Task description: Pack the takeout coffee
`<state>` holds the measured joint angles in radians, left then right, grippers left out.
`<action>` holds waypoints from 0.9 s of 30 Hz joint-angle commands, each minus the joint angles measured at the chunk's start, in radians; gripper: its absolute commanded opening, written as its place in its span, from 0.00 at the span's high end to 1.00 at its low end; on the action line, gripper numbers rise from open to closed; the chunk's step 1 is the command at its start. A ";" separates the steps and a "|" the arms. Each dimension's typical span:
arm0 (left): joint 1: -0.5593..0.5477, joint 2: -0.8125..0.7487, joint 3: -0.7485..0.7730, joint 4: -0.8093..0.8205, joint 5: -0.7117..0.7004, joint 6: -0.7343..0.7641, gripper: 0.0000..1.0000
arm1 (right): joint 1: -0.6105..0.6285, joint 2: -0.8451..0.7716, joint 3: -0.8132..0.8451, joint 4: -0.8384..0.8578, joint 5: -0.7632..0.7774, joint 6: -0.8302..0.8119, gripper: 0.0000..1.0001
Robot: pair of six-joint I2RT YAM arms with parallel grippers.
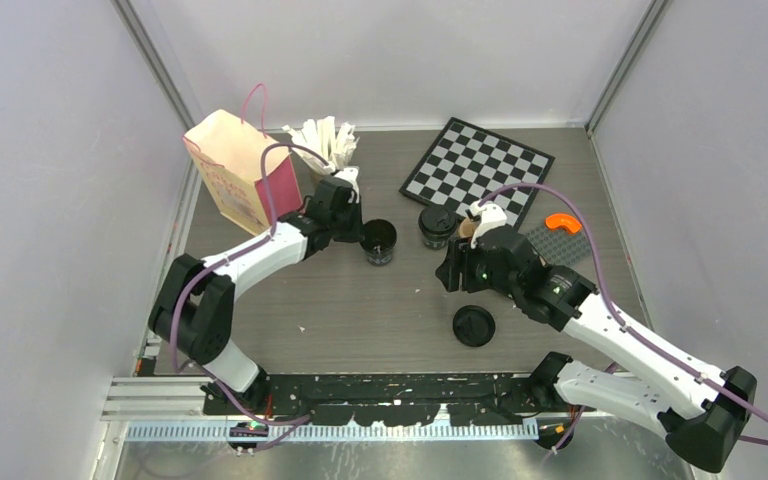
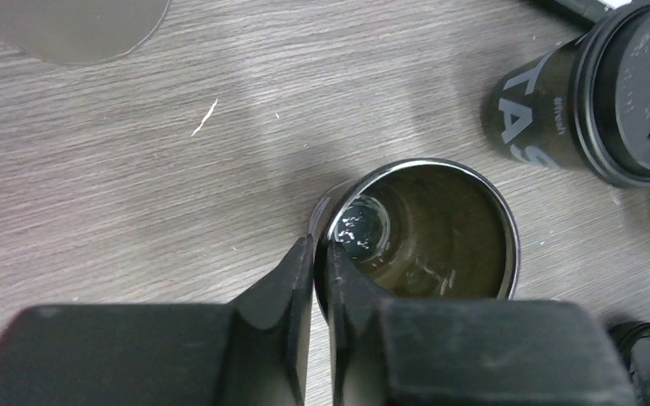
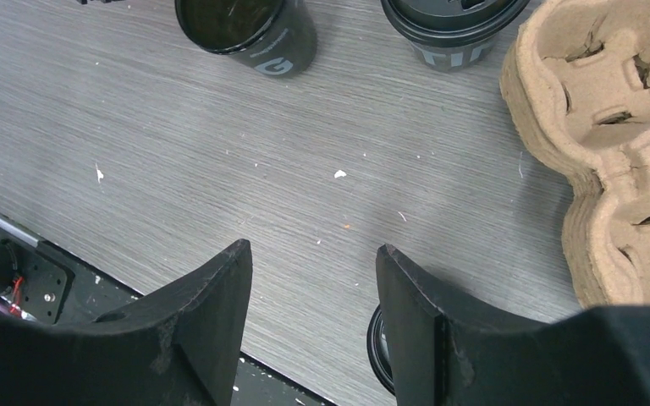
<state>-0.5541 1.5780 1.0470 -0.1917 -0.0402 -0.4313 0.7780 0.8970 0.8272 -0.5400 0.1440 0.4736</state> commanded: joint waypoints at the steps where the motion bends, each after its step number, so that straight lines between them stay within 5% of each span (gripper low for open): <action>1: 0.000 -0.020 0.036 0.051 0.005 0.029 0.92 | 0.007 -0.004 0.005 0.025 0.004 0.009 0.40; 8: 0.000 -0.105 0.066 -0.079 0.036 0.011 1.00 | 0.007 -0.015 -0.035 0.065 -0.011 0.048 0.39; 14: 0.000 -0.229 -0.005 -0.197 0.133 -0.044 1.00 | 0.008 -0.028 -0.121 0.274 -0.059 0.065 0.24; 27: 0.000 -0.480 -0.264 -0.277 0.171 -0.098 0.99 | 0.049 0.233 -0.188 0.546 -0.108 0.448 0.37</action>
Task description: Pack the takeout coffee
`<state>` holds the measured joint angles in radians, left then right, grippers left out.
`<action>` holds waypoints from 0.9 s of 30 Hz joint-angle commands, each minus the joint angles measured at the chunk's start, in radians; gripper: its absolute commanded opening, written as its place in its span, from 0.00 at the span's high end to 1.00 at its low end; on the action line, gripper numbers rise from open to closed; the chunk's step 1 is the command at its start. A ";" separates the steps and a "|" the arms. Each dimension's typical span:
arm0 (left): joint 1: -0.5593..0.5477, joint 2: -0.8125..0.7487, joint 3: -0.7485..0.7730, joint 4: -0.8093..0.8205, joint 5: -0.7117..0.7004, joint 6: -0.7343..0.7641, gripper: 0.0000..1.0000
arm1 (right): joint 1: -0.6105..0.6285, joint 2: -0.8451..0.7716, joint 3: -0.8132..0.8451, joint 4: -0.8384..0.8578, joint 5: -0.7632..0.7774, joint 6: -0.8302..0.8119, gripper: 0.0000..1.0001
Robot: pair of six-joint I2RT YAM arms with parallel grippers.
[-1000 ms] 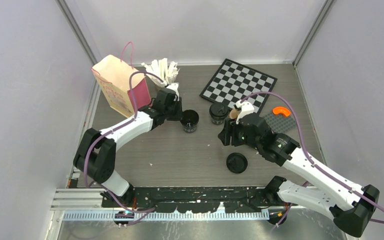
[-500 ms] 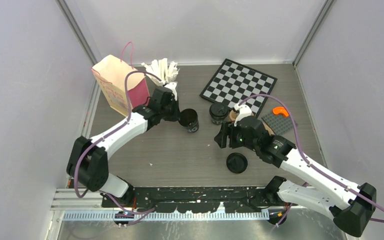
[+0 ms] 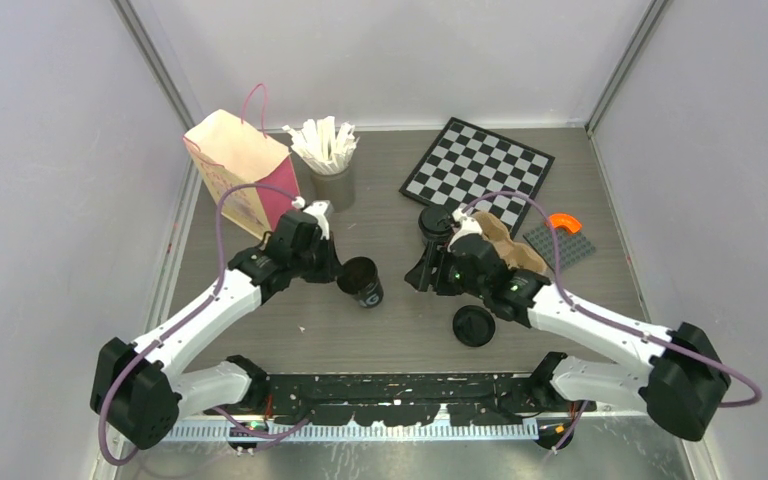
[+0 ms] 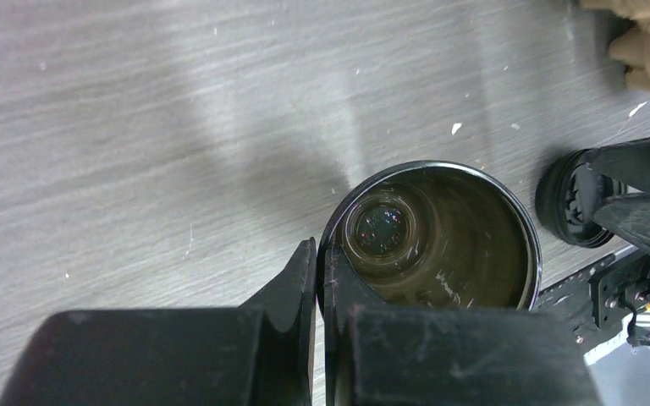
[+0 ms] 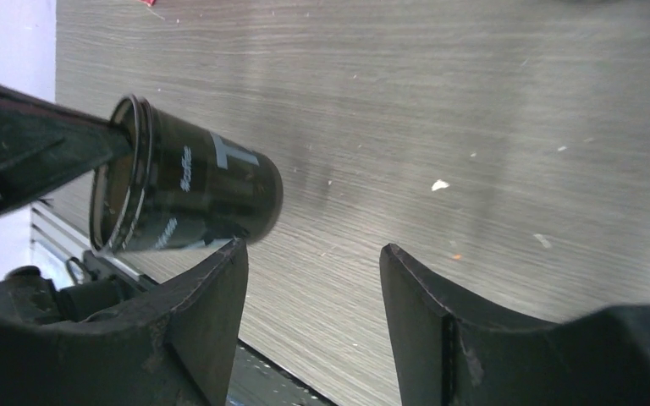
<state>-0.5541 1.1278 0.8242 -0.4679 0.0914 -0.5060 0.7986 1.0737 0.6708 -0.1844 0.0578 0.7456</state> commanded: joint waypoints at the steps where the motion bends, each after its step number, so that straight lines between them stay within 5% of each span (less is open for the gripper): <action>1: 0.000 -0.034 -0.052 0.001 0.040 -0.026 0.99 | 0.039 0.080 -0.039 0.236 -0.021 0.208 0.38; 13: -0.001 -0.030 -0.069 -0.017 0.045 0.005 0.81 | 0.133 0.239 -0.002 0.273 0.061 0.287 0.39; 27: -0.008 -0.031 -0.007 -0.096 0.002 0.075 0.73 | 0.161 0.263 0.015 0.254 0.101 0.281 0.40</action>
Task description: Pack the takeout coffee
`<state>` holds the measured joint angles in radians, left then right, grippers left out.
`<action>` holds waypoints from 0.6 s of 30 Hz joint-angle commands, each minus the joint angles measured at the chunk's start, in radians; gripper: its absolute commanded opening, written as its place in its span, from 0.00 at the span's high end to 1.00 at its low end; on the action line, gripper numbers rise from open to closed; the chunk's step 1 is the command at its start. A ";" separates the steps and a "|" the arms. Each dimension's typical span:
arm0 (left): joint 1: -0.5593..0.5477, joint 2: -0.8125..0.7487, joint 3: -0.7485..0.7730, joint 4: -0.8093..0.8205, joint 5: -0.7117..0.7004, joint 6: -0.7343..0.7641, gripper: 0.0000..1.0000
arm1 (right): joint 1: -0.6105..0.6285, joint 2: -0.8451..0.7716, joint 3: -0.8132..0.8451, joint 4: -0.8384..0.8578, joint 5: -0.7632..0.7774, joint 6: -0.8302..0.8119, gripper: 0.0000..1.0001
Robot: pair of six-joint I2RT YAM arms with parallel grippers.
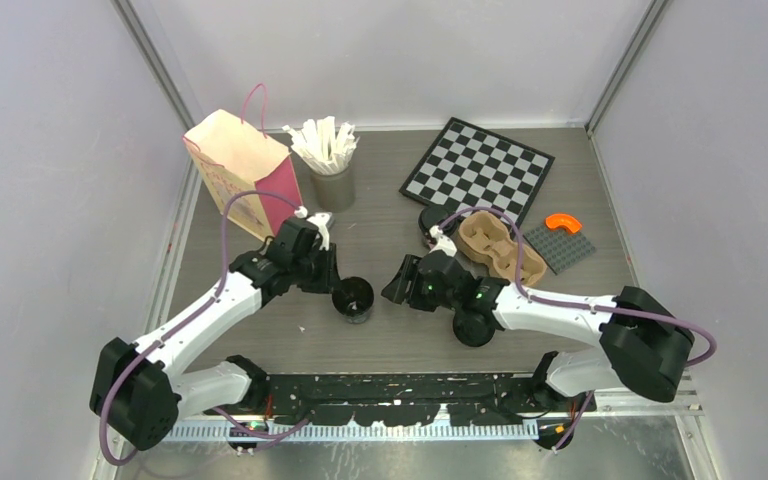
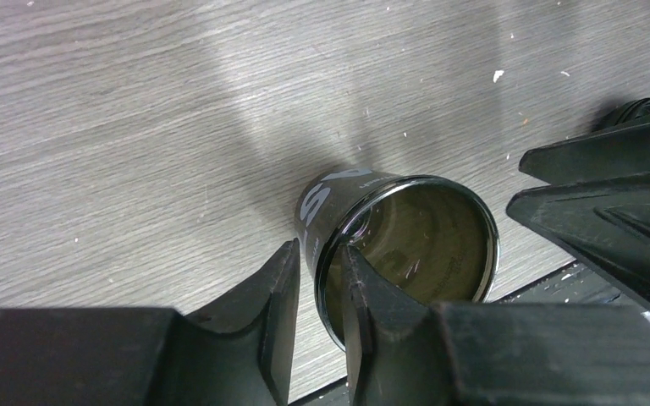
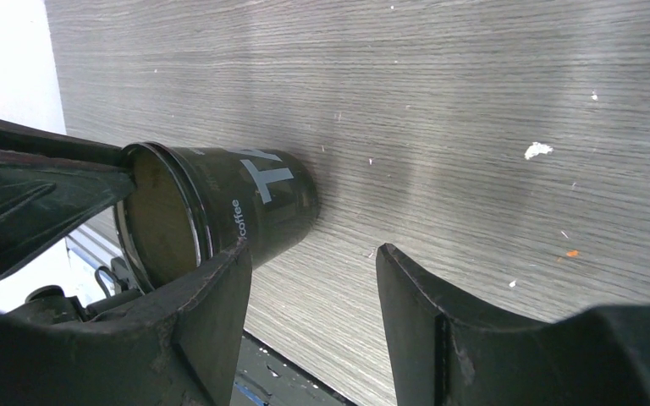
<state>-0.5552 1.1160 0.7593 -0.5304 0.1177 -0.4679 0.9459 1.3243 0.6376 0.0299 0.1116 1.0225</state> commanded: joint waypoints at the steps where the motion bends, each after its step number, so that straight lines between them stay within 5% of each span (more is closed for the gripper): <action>1: -0.010 -0.022 0.061 -0.036 -0.023 0.038 0.72 | 0.016 0.019 0.055 0.039 0.047 0.003 0.40; 12: -0.015 -0.013 0.067 -0.056 -0.011 0.053 0.77 | 0.042 0.046 0.071 0.045 0.062 0.005 0.40; 18: -0.017 -0.030 0.071 -0.047 0.006 0.060 0.98 | 0.051 0.045 0.075 0.050 0.066 0.011 0.40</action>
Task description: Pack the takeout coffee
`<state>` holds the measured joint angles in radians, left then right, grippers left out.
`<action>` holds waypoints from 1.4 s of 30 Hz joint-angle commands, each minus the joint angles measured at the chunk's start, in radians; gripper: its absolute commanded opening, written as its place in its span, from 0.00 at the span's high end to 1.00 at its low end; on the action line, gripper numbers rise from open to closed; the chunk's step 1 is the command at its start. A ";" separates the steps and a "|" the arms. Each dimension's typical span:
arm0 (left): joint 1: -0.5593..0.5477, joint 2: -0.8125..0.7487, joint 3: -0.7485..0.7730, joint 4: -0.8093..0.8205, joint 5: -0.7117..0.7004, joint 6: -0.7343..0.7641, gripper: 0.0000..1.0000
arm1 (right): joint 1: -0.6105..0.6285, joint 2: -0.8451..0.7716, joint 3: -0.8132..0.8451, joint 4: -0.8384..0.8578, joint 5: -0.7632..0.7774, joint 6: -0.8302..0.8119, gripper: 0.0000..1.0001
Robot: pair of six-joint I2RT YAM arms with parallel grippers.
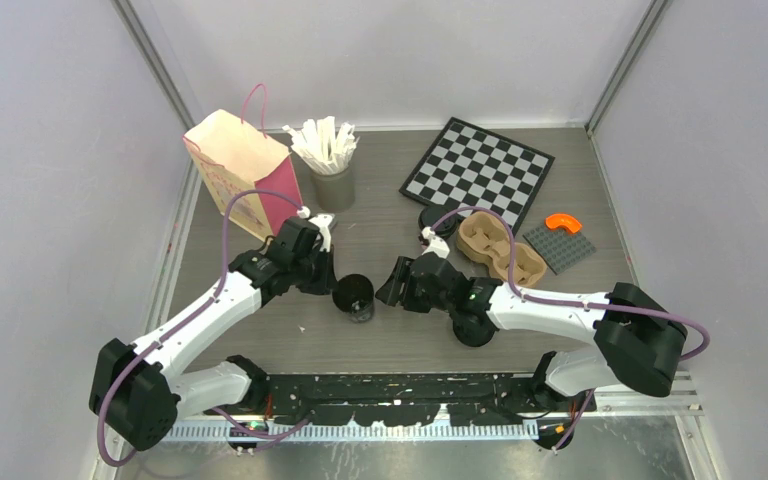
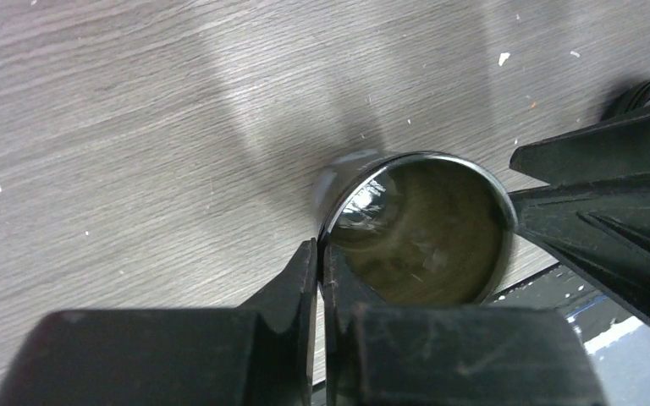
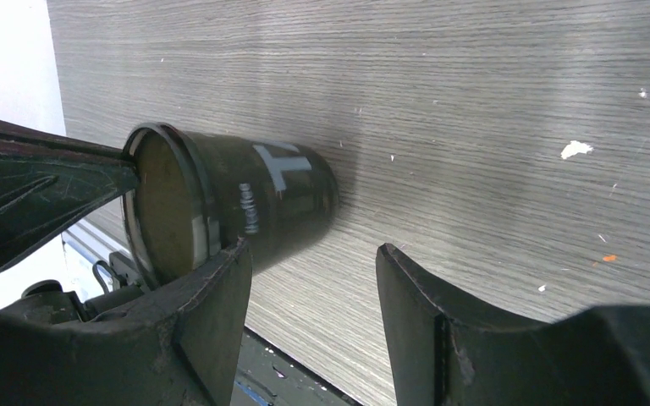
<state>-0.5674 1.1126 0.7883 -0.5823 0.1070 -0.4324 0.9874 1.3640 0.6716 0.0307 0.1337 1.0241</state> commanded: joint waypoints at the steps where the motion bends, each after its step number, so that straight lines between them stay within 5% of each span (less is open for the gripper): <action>1: -0.004 -0.030 0.040 0.007 0.021 0.024 1.00 | 0.012 0.005 0.041 0.051 0.043 0.013 0.40; 42: -0.003 -0.021 0.014 0.074 0.113 -0.154 1.00 | 0.018 -0.104 -0.098 0.184 0.038 0.097 0.44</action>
<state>-0.5671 1.0977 0.7910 -0.5804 0.1585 -0.5484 0.9997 1.2503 0.5880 0.1280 0.1638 1.1030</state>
